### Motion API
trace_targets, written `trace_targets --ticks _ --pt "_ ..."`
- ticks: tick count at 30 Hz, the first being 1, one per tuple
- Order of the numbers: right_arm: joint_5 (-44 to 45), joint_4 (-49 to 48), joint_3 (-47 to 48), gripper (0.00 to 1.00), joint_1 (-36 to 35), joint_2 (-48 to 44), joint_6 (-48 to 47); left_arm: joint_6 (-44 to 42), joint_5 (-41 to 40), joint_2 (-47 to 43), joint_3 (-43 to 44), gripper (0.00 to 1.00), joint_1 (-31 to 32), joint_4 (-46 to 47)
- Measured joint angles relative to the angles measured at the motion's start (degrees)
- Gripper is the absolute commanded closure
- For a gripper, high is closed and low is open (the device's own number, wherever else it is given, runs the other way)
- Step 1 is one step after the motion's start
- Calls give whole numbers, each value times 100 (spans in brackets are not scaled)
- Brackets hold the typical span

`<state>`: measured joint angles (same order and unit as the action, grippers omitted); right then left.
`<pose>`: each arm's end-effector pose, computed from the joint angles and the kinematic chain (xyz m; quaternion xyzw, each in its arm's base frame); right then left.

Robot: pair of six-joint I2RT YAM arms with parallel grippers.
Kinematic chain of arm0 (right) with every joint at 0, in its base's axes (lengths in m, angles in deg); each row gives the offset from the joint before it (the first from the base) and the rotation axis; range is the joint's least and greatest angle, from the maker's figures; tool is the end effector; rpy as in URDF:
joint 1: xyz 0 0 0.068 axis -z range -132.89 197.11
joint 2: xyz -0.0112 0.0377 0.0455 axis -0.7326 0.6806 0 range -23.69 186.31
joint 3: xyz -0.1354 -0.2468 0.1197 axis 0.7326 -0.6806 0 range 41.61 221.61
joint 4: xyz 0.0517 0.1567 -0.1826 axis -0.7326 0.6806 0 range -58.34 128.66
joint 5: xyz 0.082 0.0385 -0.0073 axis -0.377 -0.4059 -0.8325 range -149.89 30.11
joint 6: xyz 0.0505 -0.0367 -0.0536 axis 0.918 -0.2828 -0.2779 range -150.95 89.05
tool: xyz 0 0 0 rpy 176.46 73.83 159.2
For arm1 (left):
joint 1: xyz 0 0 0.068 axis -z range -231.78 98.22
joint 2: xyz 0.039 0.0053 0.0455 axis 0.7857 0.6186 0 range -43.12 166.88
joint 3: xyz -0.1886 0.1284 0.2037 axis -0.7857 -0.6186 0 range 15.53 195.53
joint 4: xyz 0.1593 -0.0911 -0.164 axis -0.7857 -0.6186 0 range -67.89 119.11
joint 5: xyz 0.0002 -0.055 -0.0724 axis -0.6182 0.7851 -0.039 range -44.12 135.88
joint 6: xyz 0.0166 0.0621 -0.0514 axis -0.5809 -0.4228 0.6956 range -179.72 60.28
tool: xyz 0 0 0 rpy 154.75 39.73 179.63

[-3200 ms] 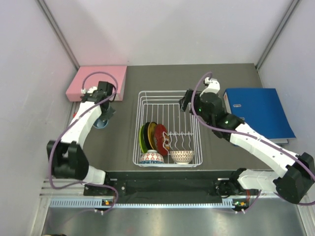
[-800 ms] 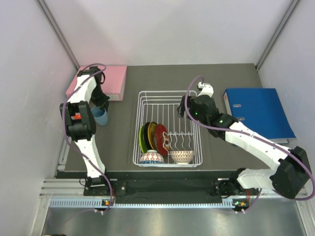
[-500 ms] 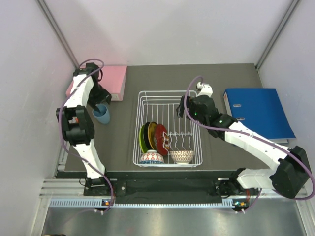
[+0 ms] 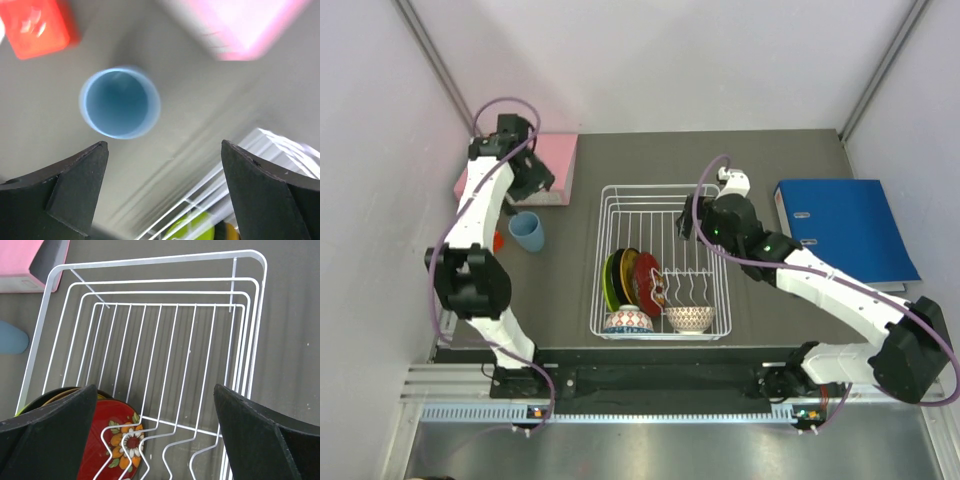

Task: Unload the mixed dishes from the dish rack
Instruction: Pick up the plate from the dish rack.

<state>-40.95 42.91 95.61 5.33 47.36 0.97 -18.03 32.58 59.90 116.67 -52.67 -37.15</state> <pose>0.2273 0.1719 0.3185 0.0113 0.8509 0.1903 0.4894 0.3707 0.0223 0.3229 -0.3745 0.9007 0.0410 0.2161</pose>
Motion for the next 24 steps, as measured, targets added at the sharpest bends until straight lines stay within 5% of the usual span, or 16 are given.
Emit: trace_targets --ticks 5,12,14,24 --pt "85 -35 2 0 -90 -11 -216 -337 -531 -1231 0 1 1362 953" --pt "750 68 2 0 -227 -210 -498 -811 -588 -3016 -1576 8 2730 2339" --pt "931 83 -7 0 -234 -352 -520 -848 -955 -3126 -1893 1 3077 2354" --pt "1054 -46 -710 0 -330 -1130 -608 -472 -2942 -3086 -2590 1 4868 1672"
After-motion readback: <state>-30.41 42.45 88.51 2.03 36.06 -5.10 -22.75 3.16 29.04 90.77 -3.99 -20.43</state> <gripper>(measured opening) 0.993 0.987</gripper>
